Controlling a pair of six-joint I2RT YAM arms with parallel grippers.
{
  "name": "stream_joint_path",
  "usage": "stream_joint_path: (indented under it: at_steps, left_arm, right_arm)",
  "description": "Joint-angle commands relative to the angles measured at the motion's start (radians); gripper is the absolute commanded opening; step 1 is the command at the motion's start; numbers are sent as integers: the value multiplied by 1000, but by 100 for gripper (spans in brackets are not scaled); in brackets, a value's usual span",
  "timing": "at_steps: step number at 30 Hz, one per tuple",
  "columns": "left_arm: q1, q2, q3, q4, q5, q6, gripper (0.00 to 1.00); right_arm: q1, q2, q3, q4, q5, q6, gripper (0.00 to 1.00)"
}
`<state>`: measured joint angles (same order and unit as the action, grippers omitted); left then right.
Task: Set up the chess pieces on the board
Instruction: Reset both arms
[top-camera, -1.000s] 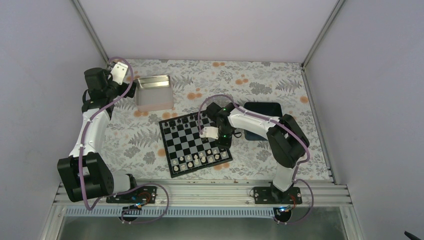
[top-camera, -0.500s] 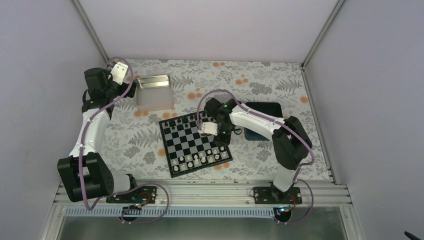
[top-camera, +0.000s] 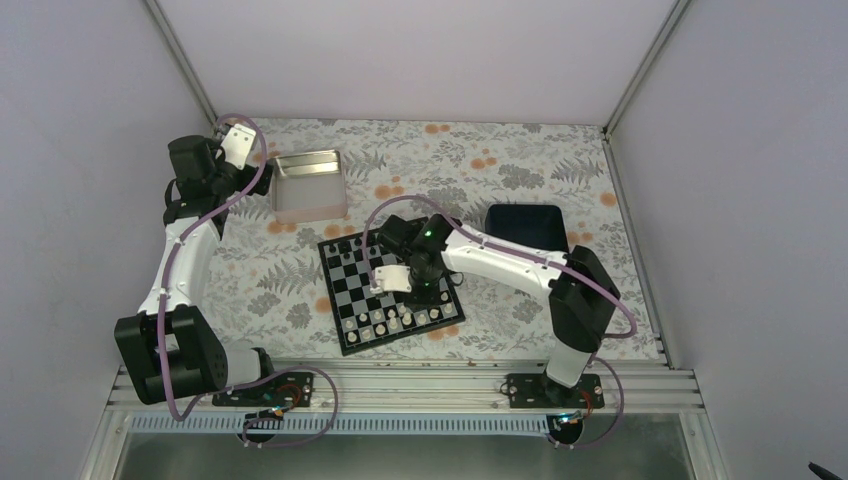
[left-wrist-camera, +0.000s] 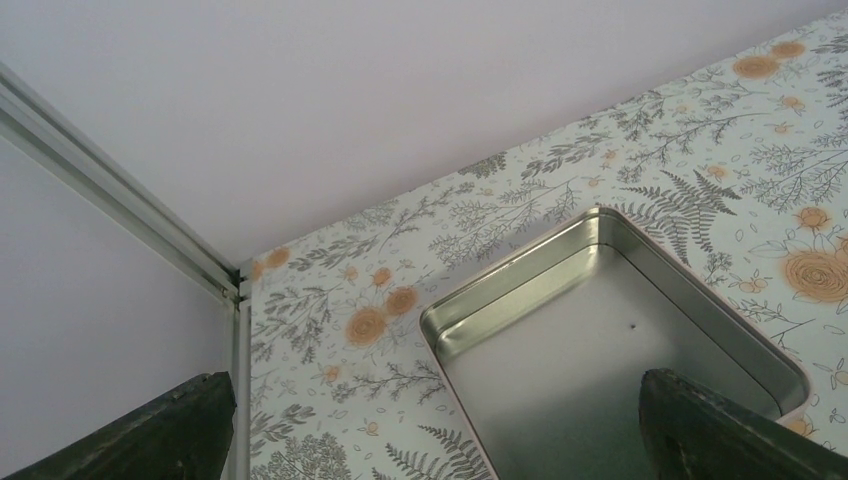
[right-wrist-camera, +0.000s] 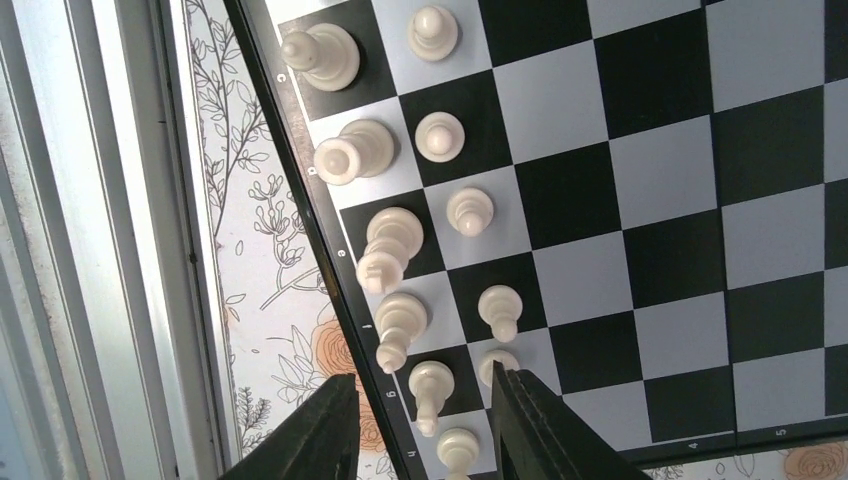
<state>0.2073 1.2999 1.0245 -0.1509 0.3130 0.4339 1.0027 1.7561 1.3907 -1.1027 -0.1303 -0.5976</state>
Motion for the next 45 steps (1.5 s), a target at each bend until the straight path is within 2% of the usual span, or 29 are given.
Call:
stream_joint_path:
  at_steps: [1,12,15,16,18,25,32,36,40,45]
  left_arm:
    - [7,-27,5,24,-5,-4,100]
    - [7,-29,8,21,-1,-6,100]
    - [7,-29,10,21,2,-7,100]
    - [7,-28,9,21,3,-7,100]
    - [7,-28,9,21,5,-6,100]
    - [8,-24,11,21,7,-7,100]
    - [8,-27,6,23,1,-6,100]
    - [7,-21,5,25,9,-9,100]
    - [7,-5,8,24,18,-14,100]
    - [6,3,6,27,19,-15,100]
  right_arm:
    - [24,31,24,-17,3,7,36]
    - [53,61,48,-13,11,2,38]
    - [51,34,46,-10,38,1,46]
    - [50,20,47,-10,49,-1,59]
    - [34,-14,57,-9,83,-1,99]
    - [-124,-84,141,46,158,-18,100]
    - [-359,-230,73,414,300,3,100]
    - [-464,-282,-13,588,320,20,100]
    - [-490,-302,-80,695,368,16,100]
    - [-492,-298,-72,673,320,35,100]
